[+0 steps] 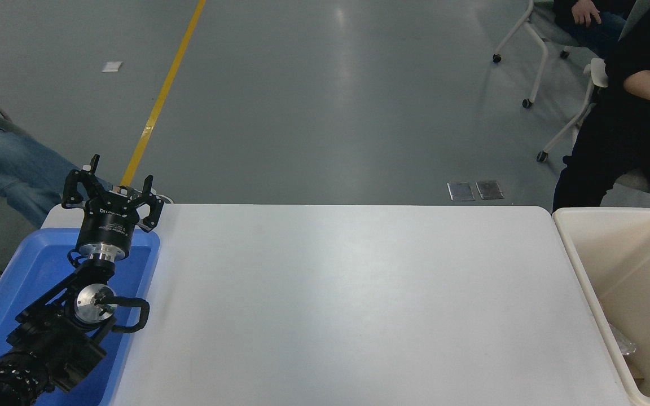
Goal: Pick up paper ball place in dustbin
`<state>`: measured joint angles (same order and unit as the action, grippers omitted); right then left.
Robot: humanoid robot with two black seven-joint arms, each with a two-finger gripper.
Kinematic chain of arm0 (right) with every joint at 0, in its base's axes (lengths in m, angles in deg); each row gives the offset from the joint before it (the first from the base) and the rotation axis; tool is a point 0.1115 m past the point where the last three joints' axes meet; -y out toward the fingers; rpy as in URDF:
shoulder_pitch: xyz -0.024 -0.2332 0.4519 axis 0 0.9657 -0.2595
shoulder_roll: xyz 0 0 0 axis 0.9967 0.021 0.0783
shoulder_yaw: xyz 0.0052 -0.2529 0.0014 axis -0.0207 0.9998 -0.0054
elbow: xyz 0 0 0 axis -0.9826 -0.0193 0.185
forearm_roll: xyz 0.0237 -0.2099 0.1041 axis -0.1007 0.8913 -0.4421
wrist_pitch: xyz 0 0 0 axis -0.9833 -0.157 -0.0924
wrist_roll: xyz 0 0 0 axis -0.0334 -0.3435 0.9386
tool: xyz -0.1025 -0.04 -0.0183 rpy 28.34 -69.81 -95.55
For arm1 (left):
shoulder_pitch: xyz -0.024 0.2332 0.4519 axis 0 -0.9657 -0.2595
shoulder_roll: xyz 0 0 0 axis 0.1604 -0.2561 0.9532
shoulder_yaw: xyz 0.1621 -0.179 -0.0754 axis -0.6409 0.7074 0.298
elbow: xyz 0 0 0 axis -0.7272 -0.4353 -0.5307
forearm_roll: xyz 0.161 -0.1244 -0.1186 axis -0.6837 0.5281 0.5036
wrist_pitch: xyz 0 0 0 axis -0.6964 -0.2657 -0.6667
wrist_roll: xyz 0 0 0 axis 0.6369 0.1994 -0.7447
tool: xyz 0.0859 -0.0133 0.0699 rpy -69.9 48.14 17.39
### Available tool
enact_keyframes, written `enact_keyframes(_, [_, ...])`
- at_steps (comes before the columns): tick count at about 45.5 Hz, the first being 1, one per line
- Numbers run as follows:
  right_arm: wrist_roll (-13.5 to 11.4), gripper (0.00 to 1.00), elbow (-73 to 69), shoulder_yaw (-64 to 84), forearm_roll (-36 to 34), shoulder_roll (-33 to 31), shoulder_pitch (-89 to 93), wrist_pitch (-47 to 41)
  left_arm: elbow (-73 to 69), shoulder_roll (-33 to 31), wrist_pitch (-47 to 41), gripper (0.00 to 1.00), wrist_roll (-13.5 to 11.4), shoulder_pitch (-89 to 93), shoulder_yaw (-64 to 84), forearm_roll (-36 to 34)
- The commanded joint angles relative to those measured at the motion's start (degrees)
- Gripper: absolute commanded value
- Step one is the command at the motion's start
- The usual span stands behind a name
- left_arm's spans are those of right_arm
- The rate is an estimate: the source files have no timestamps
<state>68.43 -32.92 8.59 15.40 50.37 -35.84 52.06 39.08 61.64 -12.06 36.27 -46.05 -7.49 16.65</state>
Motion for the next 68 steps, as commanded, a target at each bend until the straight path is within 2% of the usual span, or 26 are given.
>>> enact_keyframes(1, [-0.11, 1.0, 0.52, -0.18, -0.39, 0.51, 1.2, 0.32, 0.0, 0.0, 0.0, 0.99, 0.0, 0.0, -0.01, 0.0])
enact_keyframes(19, [-0.02, 1.0, 0.26, 0.61, -0.39, 0.6, -0.03, -0.03, 0.0, 0.0, 0.0, 0.99, 0.0, 0.0, 0.0, 0.0])
enact_keyframes(29, [-0.02, 1.0, -0.88, 1.48, -0.13, 0.34, -8.28, -0.82, 0.0, 0.0, 0.0, 0.99, 0.0, 0.0, -0.01, 0.0])
enact_keyframes(34, [-0.02, 1.0, -2.81, 7.71, -0.13, 0.34, -13.82, -1.79, 0.0, 0.0, 0.0, 0.99, 0.0, 0.0, -0.01, 0.0])
enact_keyframes(42, [-0.02, 1.0, -9.58, 18.09, 0.22, 0.95, -24.45, -3.55, 0.0, 0.0, 0.0, 0.99, 0.0, 0.0, 0.08, 0.0])
enact_keyframes(53, [-0.11, 1.0, -19.16, 21.17, 0.75, 3.94, -37.46, -7.68, 0.0, 0.0, 0.0, 0.99, 0.0, 0.0, -0.01, 0.0])
enact_keyframes(61, [-0.2, 1.0, -27.68, 24.34, 0.84, 6.13, -46.69, -14.0, 0.0, 0.0, 0.0, 0.99, 0.0, 0.0, -0.01, 0.0])
enact_keyframes(68, [-0.37, 1.0, -36.11, 25.92, 5.49, 7.11, -54.68, -20.15, 0.0, 0.0, 0.0, 0.99, 0.0, 0.0, -0.01, 0.0])
